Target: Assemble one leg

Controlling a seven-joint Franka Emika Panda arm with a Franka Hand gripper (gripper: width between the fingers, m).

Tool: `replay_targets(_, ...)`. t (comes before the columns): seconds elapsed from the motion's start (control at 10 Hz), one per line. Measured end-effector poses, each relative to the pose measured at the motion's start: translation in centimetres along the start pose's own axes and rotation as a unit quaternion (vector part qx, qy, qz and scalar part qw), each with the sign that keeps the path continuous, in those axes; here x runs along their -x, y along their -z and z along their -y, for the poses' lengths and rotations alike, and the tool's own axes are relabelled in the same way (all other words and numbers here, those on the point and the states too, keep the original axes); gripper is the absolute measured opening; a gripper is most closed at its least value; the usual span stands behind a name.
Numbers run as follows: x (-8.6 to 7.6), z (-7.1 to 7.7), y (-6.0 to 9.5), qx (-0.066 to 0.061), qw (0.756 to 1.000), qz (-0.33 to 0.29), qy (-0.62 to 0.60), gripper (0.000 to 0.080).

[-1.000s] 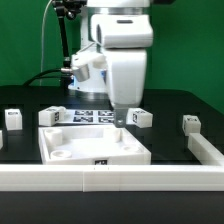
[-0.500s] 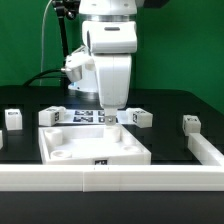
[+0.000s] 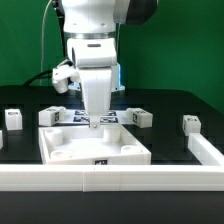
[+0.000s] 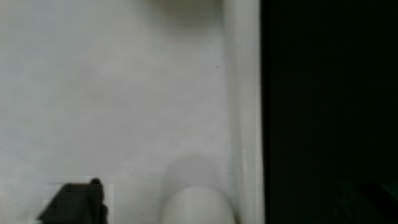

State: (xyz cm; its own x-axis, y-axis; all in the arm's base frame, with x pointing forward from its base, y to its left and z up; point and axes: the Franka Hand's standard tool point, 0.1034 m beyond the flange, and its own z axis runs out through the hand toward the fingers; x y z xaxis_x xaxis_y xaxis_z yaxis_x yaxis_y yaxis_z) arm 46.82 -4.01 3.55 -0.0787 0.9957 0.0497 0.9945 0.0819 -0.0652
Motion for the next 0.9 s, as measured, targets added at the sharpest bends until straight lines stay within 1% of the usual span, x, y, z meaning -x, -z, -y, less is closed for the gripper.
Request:
replay_targets(0.1, -0.1, 0.8, -0.5, 0.000, 1.000, 0.000, 0.000, 0.0650)
replay_targets(0.2, -0.3, 1.3, -1.1, -0.006, 1.000, 0.001, 0.006, 0.0650)
replay_targets(0.3, -0.5, 1.2, -1.7, -0.008, 1.000, -0.001, 0.008, 0.0650)
replay_targets(0.5, -0.3, 1.1, -2.8, -0.012, 1.000, -0.005, 0.004, 0.0650)
replay_targets(0.8, -0.1, 1.1, -2.9, -0.012, 1.000, -0.005, 0.001, 0.0650)
replay_targets(0.9, -0.1, 1.1, -2.9, -0.012, 1.000, -0.005, 0.001, 0.0521)
